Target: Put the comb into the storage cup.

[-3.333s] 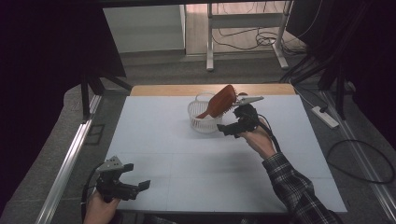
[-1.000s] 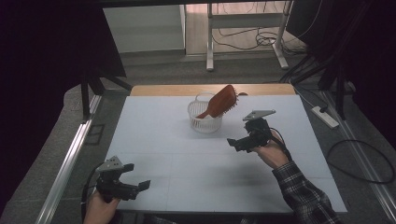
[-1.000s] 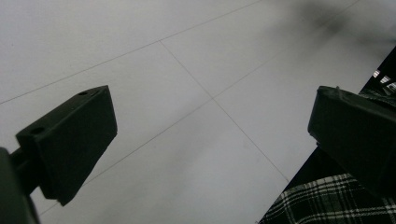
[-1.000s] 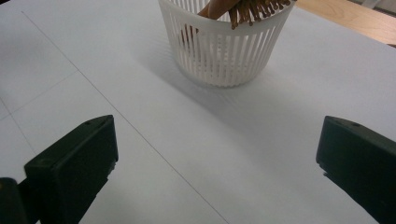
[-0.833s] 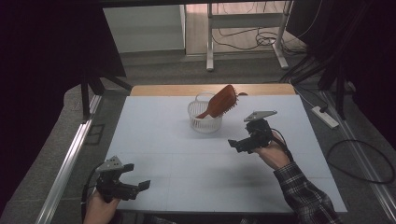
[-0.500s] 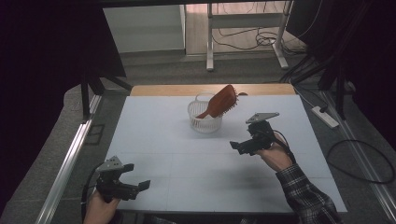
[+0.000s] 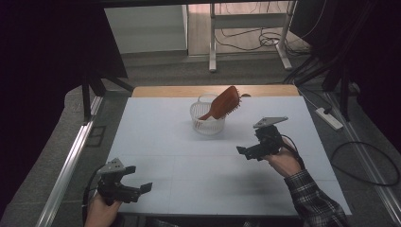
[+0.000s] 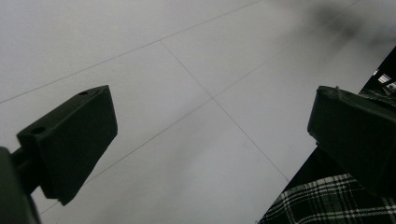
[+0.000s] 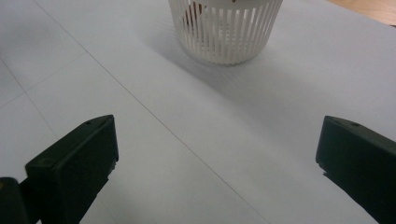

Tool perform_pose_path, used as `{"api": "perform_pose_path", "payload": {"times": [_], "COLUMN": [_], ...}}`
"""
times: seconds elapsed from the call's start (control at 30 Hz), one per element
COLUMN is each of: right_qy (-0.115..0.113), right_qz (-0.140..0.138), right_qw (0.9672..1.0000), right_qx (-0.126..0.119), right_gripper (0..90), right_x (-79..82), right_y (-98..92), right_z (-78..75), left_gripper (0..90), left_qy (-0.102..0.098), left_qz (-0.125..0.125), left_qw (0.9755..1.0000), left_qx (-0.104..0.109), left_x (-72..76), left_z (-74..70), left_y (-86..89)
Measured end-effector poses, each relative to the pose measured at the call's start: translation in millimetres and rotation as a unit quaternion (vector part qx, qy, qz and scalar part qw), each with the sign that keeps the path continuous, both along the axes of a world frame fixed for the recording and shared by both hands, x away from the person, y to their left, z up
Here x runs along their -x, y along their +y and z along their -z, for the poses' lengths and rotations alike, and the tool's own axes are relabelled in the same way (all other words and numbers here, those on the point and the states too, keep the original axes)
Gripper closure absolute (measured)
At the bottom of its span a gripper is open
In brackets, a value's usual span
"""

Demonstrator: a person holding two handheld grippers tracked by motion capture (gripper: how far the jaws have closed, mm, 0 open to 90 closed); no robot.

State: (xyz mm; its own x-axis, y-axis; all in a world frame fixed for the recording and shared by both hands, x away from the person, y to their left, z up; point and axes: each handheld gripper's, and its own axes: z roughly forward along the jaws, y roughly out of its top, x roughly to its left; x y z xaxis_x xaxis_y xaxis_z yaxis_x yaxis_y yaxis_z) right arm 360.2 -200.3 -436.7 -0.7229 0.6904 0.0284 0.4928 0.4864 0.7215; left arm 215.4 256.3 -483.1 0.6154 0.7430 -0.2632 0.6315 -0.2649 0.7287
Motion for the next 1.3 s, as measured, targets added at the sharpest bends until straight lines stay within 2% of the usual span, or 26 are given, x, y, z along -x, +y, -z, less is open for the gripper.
{"api": "perform_pose_path", "payload": {"times": [0.57,0.7,1.3], "right_qy": [0.005,0.006,0.009], "right_qz": [0.006,0.009,0.024], "right_qw": [0.9999,0.9999,0.9996], "right_qx": [-0.008,0.004,0.006], "right_gripper": [0.0,0.0,0.0], "right_x": [7.8,11.5,27.1], "right_y": [-16.4,-19.3,-38.8], "right_z": [1.1,3.0,9.1], "left_gripper": [1.5,1.6,1.7], "left_qy": [0.001,0.001,0.001], "left_qz": [-0.001,-0.001,-0.001], "left_qw": [1.0,1.0,1.0], "left_qx": [0.001,0.001,0.001], "left_x": [0.1,0.0,0.0], "left_z": [0.1,0.1,0.1], "left_y": [0.3,0.3,0.3]}}
